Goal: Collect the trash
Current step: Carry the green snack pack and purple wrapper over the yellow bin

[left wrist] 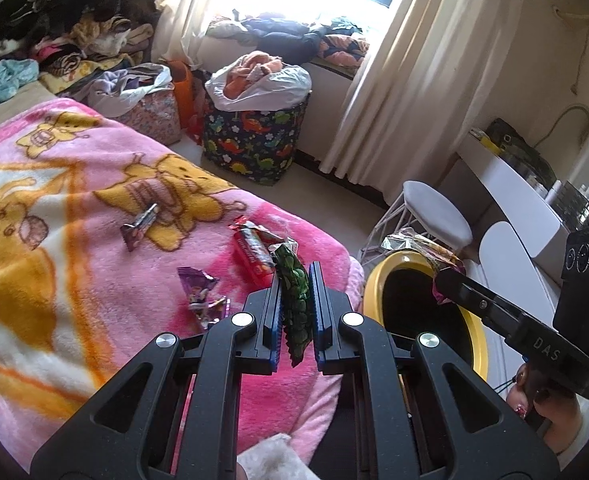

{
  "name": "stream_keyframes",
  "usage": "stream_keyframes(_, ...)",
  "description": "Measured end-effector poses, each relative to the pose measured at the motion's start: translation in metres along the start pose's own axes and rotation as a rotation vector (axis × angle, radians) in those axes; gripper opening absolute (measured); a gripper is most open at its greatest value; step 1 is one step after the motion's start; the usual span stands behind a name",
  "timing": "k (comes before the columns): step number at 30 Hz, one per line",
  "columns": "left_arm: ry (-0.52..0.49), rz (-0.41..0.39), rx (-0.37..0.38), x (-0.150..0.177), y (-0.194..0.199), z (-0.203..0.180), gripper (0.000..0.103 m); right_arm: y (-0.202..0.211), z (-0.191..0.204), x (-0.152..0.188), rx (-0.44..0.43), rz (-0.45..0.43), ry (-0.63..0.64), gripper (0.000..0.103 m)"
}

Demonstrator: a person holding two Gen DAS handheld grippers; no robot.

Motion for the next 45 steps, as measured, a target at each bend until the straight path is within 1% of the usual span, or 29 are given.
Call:
stream_keyframes(15, -0.058, 0.016, 0.039, 0.010, -0.006, -0.038, 0.007, 0.028, -0.027, 0.008, 0.038, -0.036, -0.059, 0.022)
stream_keyframes(30, -0.113, 0.049, 0.084, 0.024, -0.014, -0.072, 0.007, 0.044, -0.050, 0.019, 0.086, -0.047, -0.120, 0.022)
stream_keyframes(45, -0.166, 0.093, 0.124, 0.041, -0.026, -0.101, 0.007, 0.063, -0.086, 0.037, 0.152, -0.051, -0.187, 0.022)
Point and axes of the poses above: each gripper's, at about its wrist camera, not at the fingertips, and y roughly against the way its jaws point, z to its left, x to its underside, the point moved 5 cm from there along -y, roughly the way its jaws point, and after that the axes turned 5 degrees about y, right-handed, at the moved point
